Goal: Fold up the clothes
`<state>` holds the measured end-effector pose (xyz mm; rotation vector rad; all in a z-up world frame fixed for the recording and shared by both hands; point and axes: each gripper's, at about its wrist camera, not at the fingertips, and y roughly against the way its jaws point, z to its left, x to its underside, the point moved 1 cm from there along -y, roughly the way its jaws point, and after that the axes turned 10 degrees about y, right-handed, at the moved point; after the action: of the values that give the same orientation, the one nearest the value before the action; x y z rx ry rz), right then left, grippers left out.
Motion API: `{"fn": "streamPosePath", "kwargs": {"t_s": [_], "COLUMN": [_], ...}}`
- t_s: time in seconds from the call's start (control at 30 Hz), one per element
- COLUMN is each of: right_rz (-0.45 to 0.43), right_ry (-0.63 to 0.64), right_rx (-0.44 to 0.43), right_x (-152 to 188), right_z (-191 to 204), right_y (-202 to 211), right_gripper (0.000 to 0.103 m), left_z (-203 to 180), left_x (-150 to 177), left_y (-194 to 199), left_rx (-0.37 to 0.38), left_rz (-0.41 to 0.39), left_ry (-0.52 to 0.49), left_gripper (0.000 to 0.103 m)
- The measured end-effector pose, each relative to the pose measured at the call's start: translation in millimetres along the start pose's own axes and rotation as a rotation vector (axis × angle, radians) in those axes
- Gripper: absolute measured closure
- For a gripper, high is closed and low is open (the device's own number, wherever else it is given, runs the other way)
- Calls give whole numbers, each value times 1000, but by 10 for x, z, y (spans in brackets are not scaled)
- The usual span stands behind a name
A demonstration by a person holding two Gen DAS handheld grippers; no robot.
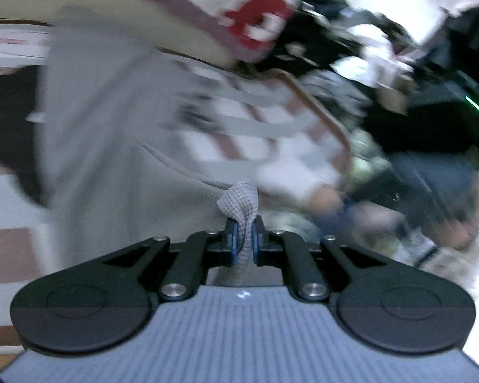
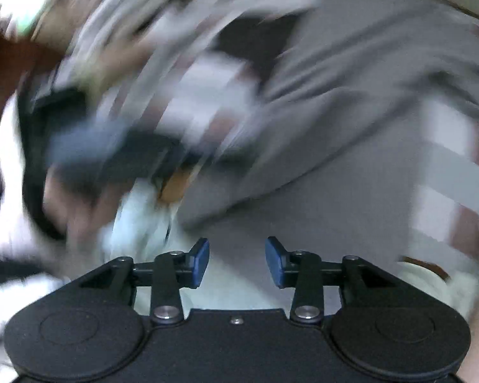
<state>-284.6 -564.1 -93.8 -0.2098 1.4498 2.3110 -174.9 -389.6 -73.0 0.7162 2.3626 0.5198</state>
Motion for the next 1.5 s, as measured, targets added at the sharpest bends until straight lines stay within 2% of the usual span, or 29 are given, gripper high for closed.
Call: {"fn": "streamPosePath", "kwargs": {"t_s": [0.03,0.07,0.13,0.17,0.23,0.3,0.37,0.4,0.43,0.5,0.6,0.67,0.7,0.8,0.83,0.87,0.9,0.97,1.07,1.17,1.2,1.37,1.5], "right_rz": [-76,-120,-194,-196,-169,-96,-42,-19,4,41,126,183,200,205,204,199,195,158,47,-43,-46,92,178], "right_ry": [-114,-242,-487,-568,-650,-617,-568,-543,-518,-473,-404,-364,-350,-323,-309,-284,-257,-215,-170,-166,-179,-320,-341], "right_rx": [15,-15,-83,-121,-124,-106,-131,-147,-164,-135,-36,31,51,29,19,20,28,42,31,77,97,139,171], "right_x": [54,119,256,337,479,594,616,618,620,641,641,629,626,681,712,737,757,734,600,541,558,747,821], "right_z": [-205,-416,-816,-940,-1061,-958,-893,-859,-825,-748,-688,-652,-631,-594,-583,-555,-530,-458,-280,-198,-213,-490,-554], "right_y": [74,80,61,-16,-165,-353,-419,-444,-469,-566,-630,-649,-654,-629,-623,-620,-603,-493,-159,136,183,-70,-242], "right_gripper": [56,54,54,54,53,53,53,53,53,53,52,52,52,52,59,87,90,91,92,92,92,92,91], "left_z": [-89,-144,-209,-226,-258,-288,-259,-238,-193,-75,118,272,334,488,487,458,429,391,360,341,333,349,387], "left_x": [40,107,277,373,548,616,595,576,551,492,492,541,559,597,609,619,630,632,618,620,635,754,773], "left_y": [-116,-264,-584,-693,-830,-753,-512,-377,-266,-71,120,158,161,153,149,144,140,147,179,149,122,-1,15], "left_rx": [16,2,-56,-73,-114,-129,-134,-136,-159,-227,-387,-472,-483,-463,-467,-478,-488,-493,-460,-444,-443,-447,-431], "left_rz": [30,67,147,177,231,256,210,180,160,131,124,168,184,213,213,206,200,182,166,182,194,260,271], "left_ry": [-7,-1,12,-3,-46,-103,-122,-128,-120,-90,-69,-12,27,149,150,128,106,69,61,45,33,23,46], "left_gripper": [92,91,81,81,71,67,53,43,40,40,40,40,40,40,40,40,40,40,40,40,40,40,40]}}
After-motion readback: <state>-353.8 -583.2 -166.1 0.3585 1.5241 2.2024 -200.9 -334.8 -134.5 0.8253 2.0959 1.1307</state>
